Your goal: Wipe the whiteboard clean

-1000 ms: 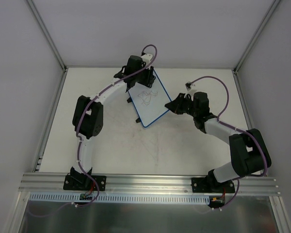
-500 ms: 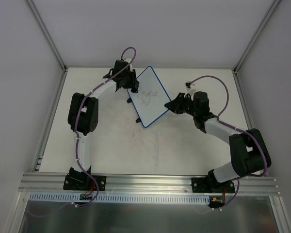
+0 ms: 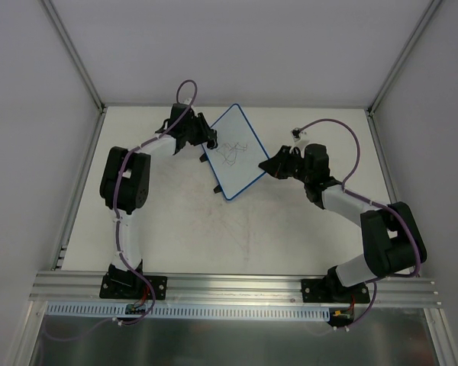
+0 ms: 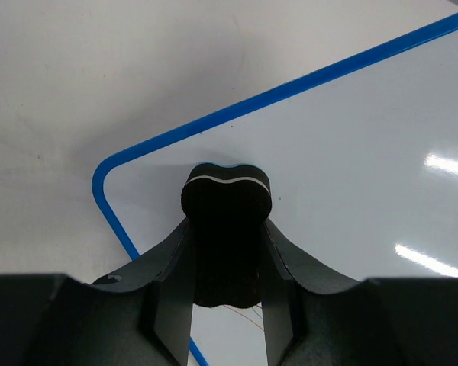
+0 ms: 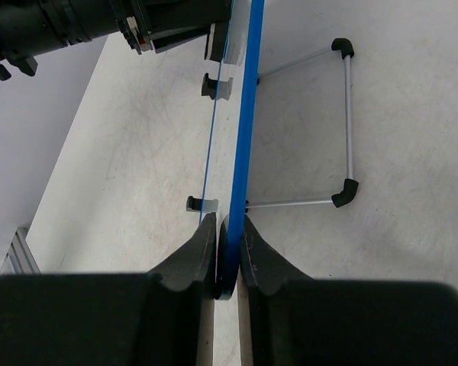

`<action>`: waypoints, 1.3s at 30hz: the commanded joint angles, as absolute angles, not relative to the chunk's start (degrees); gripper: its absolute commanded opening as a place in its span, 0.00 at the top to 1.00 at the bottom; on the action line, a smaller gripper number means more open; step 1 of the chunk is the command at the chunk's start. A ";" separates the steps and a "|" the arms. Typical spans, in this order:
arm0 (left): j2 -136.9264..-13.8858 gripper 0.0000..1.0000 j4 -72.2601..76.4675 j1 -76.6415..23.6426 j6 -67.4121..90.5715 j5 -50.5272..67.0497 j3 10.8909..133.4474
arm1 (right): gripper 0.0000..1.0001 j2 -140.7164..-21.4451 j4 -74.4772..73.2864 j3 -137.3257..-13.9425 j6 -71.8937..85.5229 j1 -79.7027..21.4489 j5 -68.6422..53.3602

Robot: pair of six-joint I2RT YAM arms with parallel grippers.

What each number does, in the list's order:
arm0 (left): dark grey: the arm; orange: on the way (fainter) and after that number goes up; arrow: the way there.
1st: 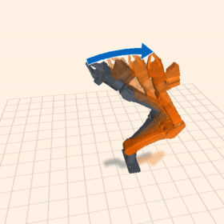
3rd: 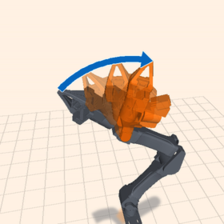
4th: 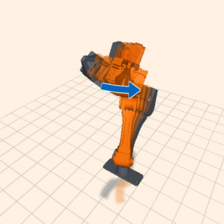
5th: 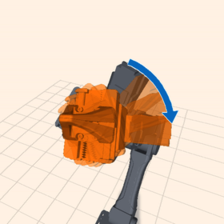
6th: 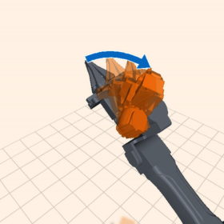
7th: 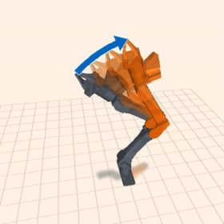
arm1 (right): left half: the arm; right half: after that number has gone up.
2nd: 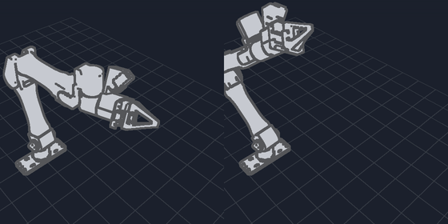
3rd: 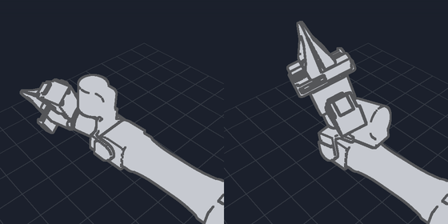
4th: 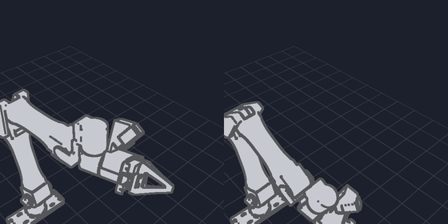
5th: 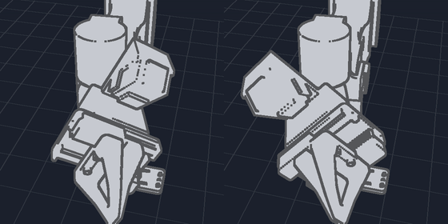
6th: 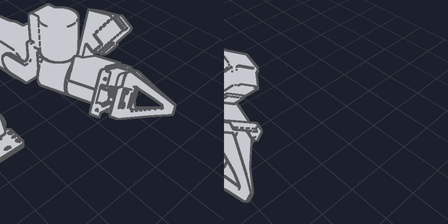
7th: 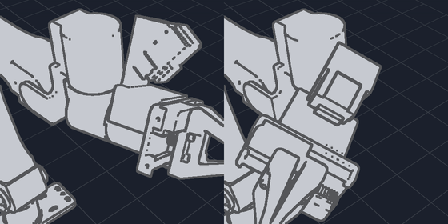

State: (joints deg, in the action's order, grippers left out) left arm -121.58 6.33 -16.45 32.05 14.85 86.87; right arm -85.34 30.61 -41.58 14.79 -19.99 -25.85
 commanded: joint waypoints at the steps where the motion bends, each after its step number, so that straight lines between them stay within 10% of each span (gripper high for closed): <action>1: -120.76 1.00 7.02 -17.67 35.85 17.32 82.80 | 1.00 -86.84 27.95 -41.84 8.52 -22.06 -32.34; 39: -110.57 1.00 21.27 -32.78 9.50 31.64 78.49 | 1.00 -89.56 29.36 -43.15 10.28 -21.62 -34.81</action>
